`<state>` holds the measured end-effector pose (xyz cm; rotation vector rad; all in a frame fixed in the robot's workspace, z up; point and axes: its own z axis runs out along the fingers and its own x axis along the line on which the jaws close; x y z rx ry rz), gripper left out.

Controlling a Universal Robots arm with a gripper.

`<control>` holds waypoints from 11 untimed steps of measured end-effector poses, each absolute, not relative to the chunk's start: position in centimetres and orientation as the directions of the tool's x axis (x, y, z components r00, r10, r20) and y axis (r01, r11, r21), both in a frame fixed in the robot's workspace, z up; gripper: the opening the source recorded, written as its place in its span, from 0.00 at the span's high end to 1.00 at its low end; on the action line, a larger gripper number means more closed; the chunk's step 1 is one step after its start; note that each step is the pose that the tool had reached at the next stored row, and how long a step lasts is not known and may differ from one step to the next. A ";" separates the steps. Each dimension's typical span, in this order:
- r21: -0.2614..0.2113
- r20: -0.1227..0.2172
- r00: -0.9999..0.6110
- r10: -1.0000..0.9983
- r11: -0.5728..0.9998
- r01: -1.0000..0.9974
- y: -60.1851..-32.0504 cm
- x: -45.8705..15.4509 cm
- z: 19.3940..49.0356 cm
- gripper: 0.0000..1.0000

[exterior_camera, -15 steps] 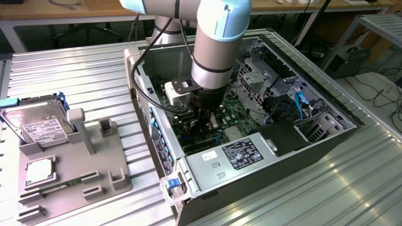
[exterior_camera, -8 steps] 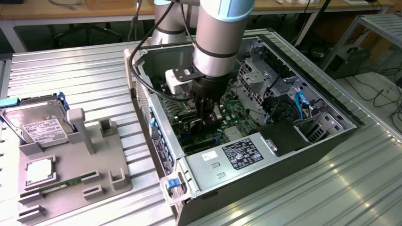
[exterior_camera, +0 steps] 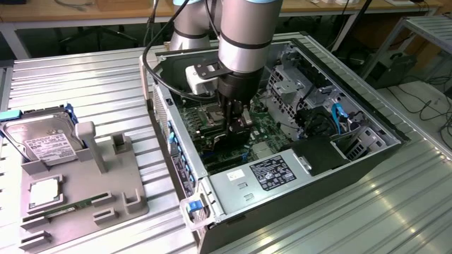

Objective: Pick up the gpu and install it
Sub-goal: 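Insert the gpu into the slot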

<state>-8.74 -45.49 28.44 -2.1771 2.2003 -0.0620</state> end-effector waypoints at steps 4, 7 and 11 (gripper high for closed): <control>-0.060 -0.004 -0.011 -1.000 0.011 -0.998 -45.5 -8.7 28.4 0.85; -0.060 -0.004 -0.011 -1.000 0.011 -0.998 -45.5 -8.7 28.4 0.89; -0.060 -0.004 -0.011 -1.000 0.011 -0.998 -45.5 -8.7 28.4 0.89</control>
